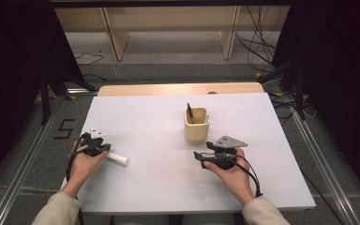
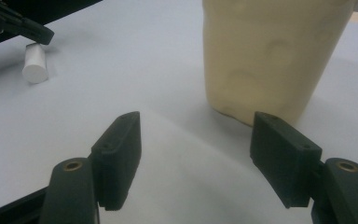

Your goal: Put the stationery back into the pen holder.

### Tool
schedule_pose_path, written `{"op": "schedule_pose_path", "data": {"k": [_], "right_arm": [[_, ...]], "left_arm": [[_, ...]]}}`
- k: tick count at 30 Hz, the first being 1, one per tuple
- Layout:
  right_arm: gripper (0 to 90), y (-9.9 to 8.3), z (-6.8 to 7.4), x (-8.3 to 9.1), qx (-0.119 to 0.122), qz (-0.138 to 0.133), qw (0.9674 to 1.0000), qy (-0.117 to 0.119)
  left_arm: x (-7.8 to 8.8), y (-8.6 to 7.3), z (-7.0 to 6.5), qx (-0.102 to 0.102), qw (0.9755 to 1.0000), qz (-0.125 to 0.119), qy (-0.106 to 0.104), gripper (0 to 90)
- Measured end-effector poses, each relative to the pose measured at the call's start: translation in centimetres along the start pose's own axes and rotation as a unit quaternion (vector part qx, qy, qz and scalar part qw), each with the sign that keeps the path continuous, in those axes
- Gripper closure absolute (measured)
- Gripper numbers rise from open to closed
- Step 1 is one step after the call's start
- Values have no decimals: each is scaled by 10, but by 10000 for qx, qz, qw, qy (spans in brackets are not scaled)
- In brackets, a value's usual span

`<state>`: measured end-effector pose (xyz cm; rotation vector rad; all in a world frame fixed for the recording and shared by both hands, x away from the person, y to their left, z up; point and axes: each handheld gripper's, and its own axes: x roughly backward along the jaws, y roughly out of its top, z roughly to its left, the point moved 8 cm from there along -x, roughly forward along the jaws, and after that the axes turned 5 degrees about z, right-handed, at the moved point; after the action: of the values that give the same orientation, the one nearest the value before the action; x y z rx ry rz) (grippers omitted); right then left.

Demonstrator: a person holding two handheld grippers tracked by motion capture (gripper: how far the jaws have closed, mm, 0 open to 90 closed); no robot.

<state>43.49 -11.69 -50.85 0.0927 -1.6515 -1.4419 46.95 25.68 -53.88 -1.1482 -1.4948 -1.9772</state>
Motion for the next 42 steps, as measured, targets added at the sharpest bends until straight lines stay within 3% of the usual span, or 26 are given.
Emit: {"op": "schedule_pose_path", "data": {"k": [15,42], "right_arm": [[347,0,-1,0,0,-2,10000,-9],[350,1,-1,1,-12,-12,10000,-16]], "left_arm": [[1,-2,-1,-15,9999,107,5,897],[3,-12,0,-62,9985,540,71,897]]}}
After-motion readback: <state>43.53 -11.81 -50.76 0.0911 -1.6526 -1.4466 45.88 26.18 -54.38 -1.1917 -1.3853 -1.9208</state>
